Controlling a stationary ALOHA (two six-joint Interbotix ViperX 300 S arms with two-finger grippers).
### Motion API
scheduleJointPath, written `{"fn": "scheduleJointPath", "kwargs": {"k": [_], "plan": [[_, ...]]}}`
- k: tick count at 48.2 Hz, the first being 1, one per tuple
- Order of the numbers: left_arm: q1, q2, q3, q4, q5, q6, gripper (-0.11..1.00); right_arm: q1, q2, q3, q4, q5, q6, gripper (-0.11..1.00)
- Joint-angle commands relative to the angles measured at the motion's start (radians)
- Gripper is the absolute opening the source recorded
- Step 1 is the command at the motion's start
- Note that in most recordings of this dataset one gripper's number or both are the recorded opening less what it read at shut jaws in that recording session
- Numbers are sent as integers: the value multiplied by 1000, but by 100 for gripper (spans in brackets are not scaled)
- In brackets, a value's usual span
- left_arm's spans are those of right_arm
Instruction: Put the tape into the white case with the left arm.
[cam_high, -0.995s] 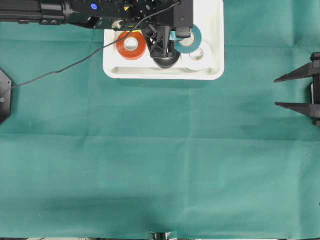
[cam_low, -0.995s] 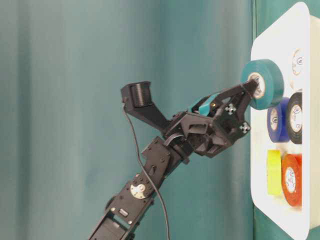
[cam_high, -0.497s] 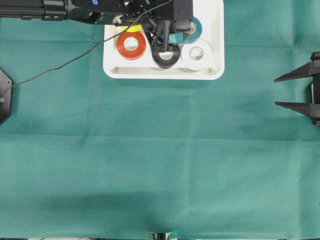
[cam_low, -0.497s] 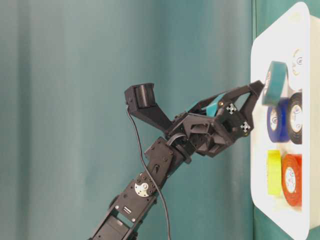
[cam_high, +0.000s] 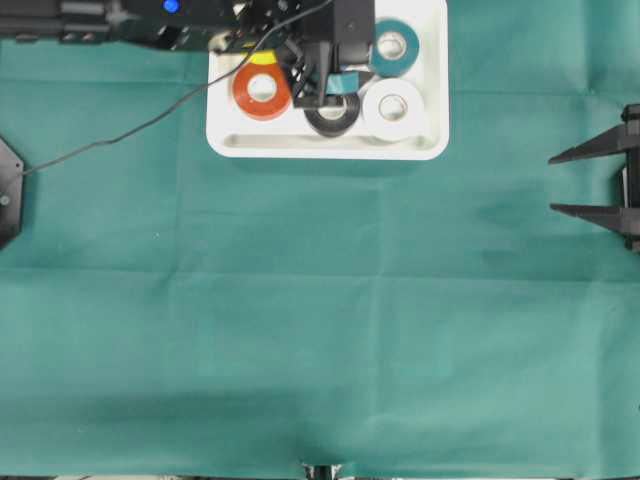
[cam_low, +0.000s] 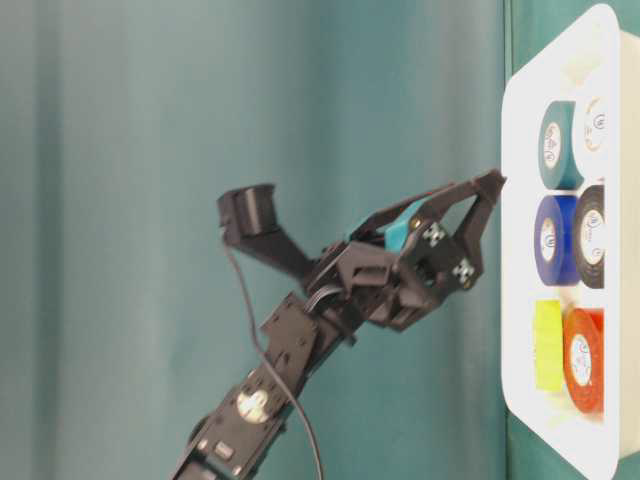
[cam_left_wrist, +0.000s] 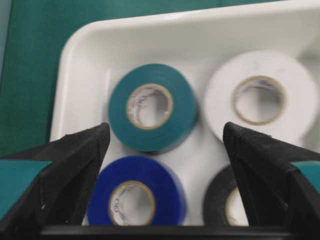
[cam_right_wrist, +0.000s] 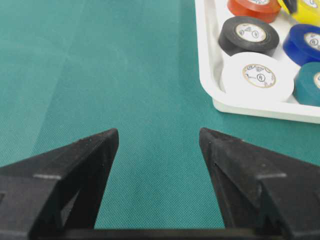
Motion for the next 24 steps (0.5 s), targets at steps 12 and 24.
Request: {"fn": "scheduleJointPath", "kwargs": {"k": [12,24], "plan": [[-92,-175,120,-5,-9,-6,97,-3,6,-8,-3,-9,2,98],[-153,-262,204,-6,-11,-23,97,-3,6,-8,-3,-9,2,98]]}}
